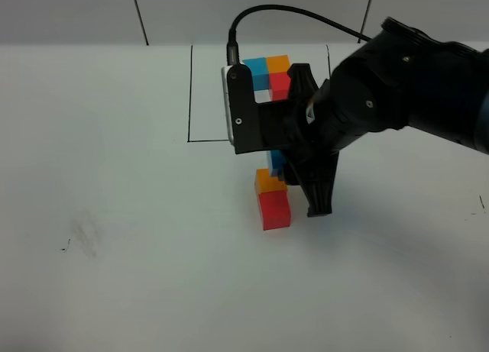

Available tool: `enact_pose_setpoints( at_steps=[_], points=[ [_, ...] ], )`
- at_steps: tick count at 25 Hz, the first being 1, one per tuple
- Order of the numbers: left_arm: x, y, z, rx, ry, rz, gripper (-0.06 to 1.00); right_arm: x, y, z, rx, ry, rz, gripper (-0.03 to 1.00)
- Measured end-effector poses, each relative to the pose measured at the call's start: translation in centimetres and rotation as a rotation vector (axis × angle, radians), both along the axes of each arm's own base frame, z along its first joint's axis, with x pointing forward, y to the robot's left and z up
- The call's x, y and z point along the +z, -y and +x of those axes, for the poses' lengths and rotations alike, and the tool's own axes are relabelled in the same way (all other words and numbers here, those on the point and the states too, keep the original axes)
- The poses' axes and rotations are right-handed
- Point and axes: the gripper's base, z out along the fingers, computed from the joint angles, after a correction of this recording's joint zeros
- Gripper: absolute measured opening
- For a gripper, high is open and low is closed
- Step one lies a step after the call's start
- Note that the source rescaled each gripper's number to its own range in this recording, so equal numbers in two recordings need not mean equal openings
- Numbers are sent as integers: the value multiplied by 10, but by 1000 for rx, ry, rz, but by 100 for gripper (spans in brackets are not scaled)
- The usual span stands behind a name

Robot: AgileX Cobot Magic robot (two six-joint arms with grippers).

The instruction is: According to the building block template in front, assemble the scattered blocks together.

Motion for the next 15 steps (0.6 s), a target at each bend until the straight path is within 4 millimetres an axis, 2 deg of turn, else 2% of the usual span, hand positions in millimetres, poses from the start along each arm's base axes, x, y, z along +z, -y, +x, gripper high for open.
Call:
enact_pose_setpoints(
  at_steps=[7, 10, 15],
  points=[
    [0, 0, 0, 0, 0, 0, 0, 18, -38, 24, 72, -31, 49, 43],
    [0, 0, 0, 0, 0, 0, 0, 11, -57, 27, 128, -57, 43, 43],
    [0, 0, 0, 0, 0, 0, 0, -17, -82, 31, 203, -92, -7, 43]
  ],
)
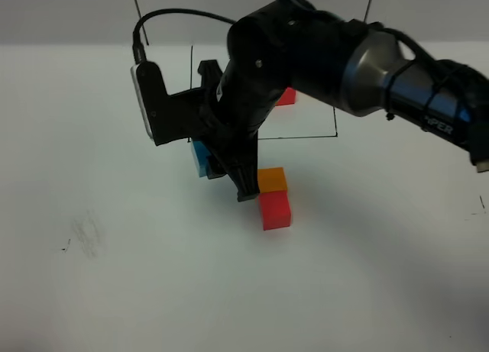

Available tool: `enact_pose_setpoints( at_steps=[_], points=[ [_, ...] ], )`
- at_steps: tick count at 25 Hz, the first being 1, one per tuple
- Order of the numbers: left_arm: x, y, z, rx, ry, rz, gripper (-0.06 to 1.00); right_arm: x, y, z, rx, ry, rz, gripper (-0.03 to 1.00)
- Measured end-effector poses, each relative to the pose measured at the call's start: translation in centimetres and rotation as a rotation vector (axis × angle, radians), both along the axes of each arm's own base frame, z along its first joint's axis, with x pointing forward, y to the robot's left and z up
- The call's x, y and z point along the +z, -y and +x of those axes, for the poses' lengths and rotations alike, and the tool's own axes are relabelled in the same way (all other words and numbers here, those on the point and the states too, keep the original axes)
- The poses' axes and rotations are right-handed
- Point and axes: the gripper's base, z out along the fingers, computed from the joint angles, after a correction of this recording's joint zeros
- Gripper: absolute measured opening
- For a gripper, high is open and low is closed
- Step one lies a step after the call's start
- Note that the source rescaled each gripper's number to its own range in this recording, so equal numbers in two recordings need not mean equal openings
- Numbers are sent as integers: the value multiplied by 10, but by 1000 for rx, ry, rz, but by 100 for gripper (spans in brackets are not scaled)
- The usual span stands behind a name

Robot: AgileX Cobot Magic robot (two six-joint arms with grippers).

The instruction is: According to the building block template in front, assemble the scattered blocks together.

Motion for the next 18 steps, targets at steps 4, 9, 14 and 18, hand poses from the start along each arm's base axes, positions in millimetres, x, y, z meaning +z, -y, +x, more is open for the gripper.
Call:
enact_pose_setpoints(
  at_steps=[4, 9, 14, 18],
  points=[
    [0, 0, 0, 0, 0, 0, 0, -19, -13, 5, 48, -15, -32, 43],
    [0, 0, 0, 0, 1, 0, 0, -35, -20, 11, 63, -40, -62, 43],
    [0, 0, 0, 0, 1, 0, 0, -41, -18, 11, 85, -41, -104, 43],
    [0, 0, 0, 0, 1, 0, 0, -45, -17, 10, 90, -64, -129, 43]
  ],
)
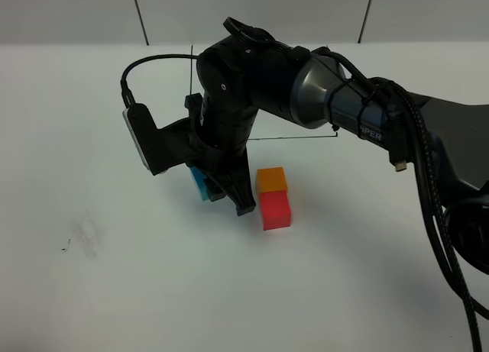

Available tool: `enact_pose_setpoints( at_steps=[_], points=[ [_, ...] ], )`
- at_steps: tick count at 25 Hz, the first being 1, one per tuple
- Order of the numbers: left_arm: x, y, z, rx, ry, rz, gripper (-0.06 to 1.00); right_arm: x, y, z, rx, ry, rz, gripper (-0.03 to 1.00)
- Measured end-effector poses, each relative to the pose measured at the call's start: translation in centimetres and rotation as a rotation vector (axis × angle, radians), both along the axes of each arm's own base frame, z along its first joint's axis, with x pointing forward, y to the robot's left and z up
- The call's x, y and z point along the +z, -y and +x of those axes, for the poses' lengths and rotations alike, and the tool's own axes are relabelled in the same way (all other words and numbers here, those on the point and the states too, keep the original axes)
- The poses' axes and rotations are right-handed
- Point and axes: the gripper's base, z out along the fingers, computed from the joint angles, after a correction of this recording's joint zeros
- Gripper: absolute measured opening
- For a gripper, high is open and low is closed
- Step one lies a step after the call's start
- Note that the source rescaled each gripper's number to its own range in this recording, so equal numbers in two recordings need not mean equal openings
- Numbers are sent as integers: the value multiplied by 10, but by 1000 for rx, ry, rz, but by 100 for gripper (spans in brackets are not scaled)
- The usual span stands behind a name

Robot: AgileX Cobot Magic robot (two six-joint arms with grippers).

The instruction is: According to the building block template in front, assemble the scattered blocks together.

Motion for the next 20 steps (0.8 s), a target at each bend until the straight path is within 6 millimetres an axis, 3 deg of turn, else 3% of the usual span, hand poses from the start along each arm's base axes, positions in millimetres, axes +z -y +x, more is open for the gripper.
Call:
enact_pose_setpoints(
  at_steps=[7, 20],
  points=[
    [0, 0, 0, 0, 0, 0, 0, -19, -4, 1, -13, -40, -9, 43],
    [0, 0, 0, 0, 0, 0, 0, -20, -7, -2, -18, -58, 7, 43]
  ],
)
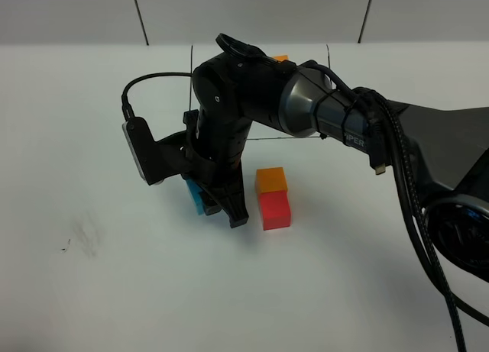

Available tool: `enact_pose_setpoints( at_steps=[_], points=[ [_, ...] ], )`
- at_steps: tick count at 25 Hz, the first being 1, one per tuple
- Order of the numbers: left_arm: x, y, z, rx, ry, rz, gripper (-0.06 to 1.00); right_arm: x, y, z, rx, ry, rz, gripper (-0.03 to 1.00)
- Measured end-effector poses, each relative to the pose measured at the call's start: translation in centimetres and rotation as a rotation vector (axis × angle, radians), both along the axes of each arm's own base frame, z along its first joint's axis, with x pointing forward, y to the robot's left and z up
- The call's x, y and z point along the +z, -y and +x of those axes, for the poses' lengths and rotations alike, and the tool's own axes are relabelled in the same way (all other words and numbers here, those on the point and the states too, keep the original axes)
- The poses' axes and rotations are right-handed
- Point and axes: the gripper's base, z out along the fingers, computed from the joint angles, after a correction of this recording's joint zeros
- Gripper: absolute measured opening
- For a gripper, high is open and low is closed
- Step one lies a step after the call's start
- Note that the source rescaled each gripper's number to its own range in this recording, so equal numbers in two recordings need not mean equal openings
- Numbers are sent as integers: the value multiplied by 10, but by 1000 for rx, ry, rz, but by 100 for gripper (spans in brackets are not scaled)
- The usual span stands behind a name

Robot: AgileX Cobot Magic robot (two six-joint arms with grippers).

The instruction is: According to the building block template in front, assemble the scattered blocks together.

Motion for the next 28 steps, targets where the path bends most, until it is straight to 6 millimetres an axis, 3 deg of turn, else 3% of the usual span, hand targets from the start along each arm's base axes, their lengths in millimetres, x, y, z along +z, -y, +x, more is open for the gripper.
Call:
enact_pose_setpoints(
  at_steps=[28],
  points=[
    [0, 0, 0, 0, 0, 0, 0, -12, 0, -2, 5, -42, -39, 43]
  ],
)
